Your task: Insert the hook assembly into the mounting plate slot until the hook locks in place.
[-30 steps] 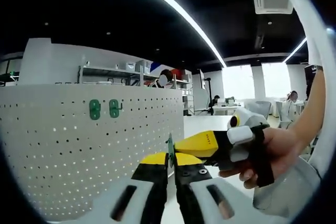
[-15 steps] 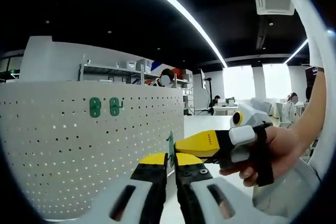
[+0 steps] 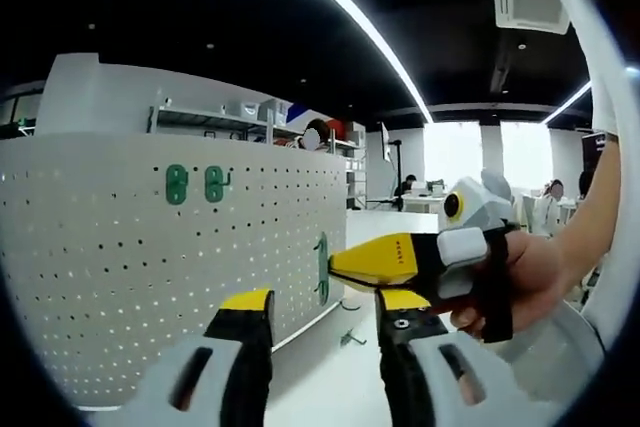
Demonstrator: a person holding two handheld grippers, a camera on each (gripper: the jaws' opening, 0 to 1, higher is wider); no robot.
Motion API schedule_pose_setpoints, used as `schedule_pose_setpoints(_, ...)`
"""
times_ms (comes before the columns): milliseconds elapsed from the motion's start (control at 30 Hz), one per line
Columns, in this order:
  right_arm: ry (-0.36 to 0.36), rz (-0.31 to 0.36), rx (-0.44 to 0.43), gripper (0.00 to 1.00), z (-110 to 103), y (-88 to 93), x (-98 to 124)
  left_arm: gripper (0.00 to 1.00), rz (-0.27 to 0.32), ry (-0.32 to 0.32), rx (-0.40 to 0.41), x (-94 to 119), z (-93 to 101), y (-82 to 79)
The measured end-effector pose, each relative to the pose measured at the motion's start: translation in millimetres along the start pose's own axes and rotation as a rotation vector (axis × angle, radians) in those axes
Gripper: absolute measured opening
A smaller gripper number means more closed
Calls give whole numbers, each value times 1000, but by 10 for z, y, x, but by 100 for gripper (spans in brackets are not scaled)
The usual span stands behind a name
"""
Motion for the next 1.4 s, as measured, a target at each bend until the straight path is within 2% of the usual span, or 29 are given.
schedule_pose_setpoints(200, -7, -15, -1, 0, -22, 36, -2, 80, -25, -1, -9, -48, 27, 72)
schedule_pose_setpoints(367, -5, -17, 9, 0, -15, 33, -3, 88, -44, -22, 8, -21, -39, 108)
schedule_pose_setpoints(467, -6, -17, 23, 0, -23, 19, -15, 88, -46, -24, 3, -14, -41, 109)
schedule_pose_setpoints(533, 3, -25, 69, 0, -19, 0, -18, 88, -51, -27, 0, -11, -46, 116)
schedule_pose_setpoints(700, 33, -94, 354, 0, -34, -29, -44, 87, -68, -38, 2, -6, -72, 157)
schedule_pose_setpoints(933, 93, -133, 595, 0, 5, -60, -49, 87, -78, -37, -2, -12, -68, 180)
schedule_pose_setpoints(1167, 95, -133, 575, 0, 21, -57, -56, 87, -77, -41, 0, -8, -87, 176)
schedule_pose_setpoints(1400, 123, -123, 610, 0, 60, -176, -93, 86, -82, -53, 3, 23, -115, 194)
Point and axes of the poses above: the point that each gripper's makers call its tool centre point, and the gripper's own axes: x roughly backward along the fingers, z roughly to its right, y roughly out of its underside, the point moved 1 cm from there along x, roughly backward along the fingers, and after that the axes turned 4 degrees about z, right-handed, at the moved point
